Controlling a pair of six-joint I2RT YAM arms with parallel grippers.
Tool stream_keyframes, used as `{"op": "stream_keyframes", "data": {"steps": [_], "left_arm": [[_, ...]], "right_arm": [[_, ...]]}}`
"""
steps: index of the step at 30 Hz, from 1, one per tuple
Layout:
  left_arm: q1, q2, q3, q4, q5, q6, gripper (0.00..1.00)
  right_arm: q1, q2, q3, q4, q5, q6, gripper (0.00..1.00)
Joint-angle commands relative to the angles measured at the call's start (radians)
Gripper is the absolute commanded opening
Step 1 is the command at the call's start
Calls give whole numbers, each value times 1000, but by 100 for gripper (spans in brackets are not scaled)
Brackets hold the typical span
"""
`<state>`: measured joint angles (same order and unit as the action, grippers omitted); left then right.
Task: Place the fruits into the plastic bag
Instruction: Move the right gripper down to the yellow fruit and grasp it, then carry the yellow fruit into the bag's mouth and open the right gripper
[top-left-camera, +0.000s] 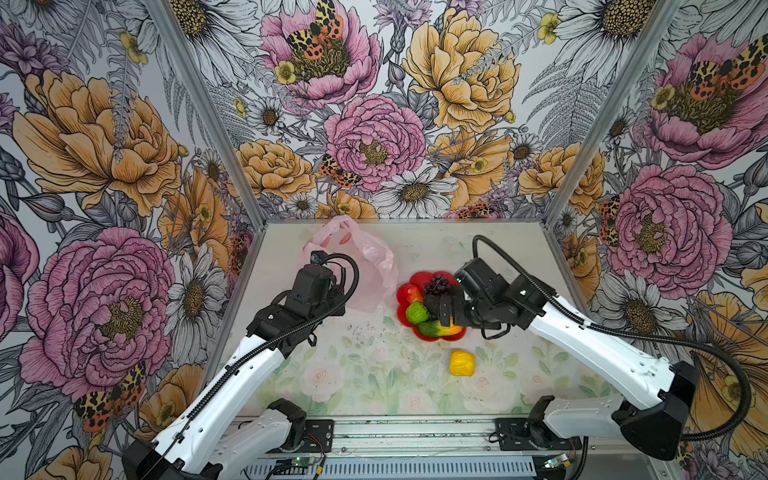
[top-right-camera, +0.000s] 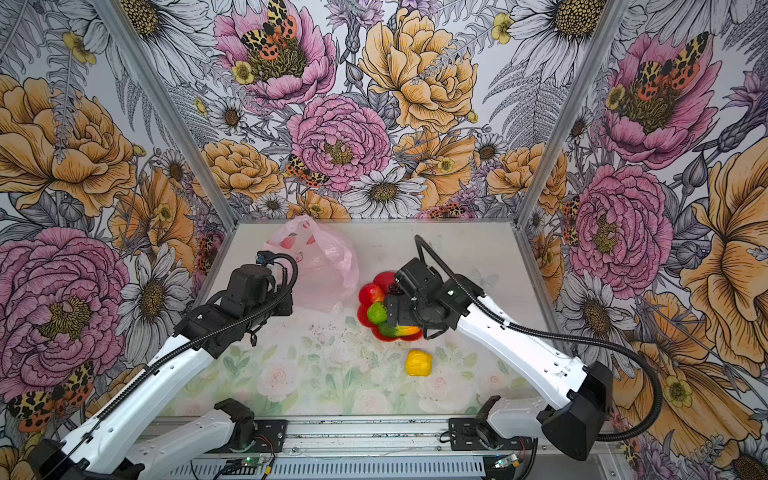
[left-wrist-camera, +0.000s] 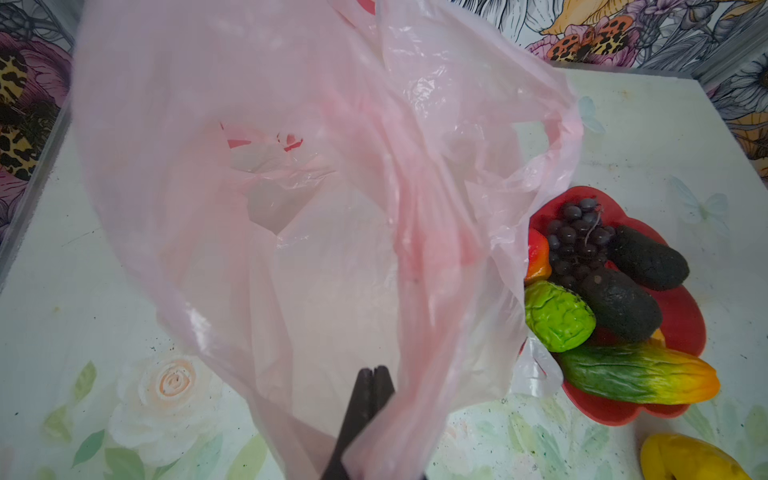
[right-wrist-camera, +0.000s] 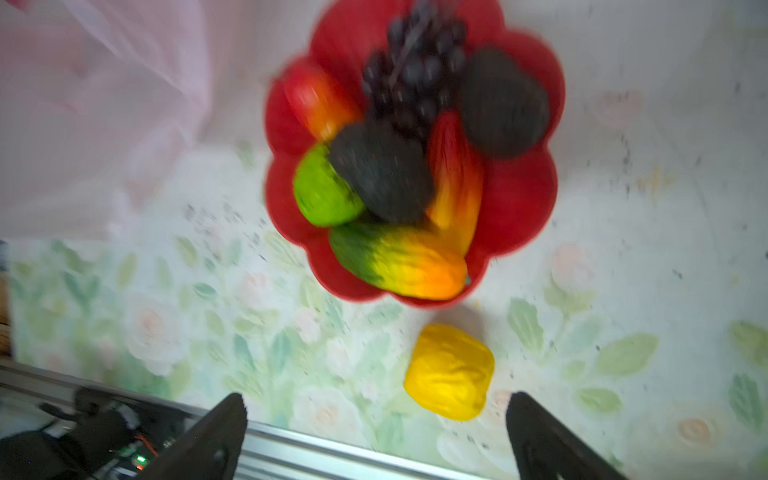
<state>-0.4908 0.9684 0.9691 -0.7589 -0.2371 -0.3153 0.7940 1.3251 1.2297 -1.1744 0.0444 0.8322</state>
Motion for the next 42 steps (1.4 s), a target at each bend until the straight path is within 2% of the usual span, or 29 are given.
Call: {"op": "stream_keyframes", "data": {"steps": [1,12,18,20,23,25,26,29,32,35,38,42], "left_arm": [[-14,-12,-4,21,17,9,0],[-17,-27,5,19,21,15,0],[-22,-12,16,19,21,19,0],[-31,-2,25,18,21,26,0],[-42,13,38,20,17,36,0],[-46,21,44,20,10,41,0],[-49,23,46,21,6,42,0],[-58,28,55,21,-2,48,0],[-61,22,62,18,-2,48,0],[-63,9,69,19,7,46,0],[-64,-5,74,19,14,52,0],[-65,-18,70,18,19,60,0]], "right_arm": [[60,49,-74,-76,-1,73,99],[91,203,-192,70,36,135,99],[66,242,-273,176,50,173,94],[65,252,-274,189,60,179,90],[65,256,-275,191,73,189,76],[66,246,-280,194,81,191,61],[64,239,-283,197,79,189,56],[69,197,-276,193,53,189,49],[89,127,-204,184,-26,207,43],[124,97,-32,189,-74,188,41],[125,136,175,216,-118,125,42],[101,261,408,262,-187,60,42]]}}
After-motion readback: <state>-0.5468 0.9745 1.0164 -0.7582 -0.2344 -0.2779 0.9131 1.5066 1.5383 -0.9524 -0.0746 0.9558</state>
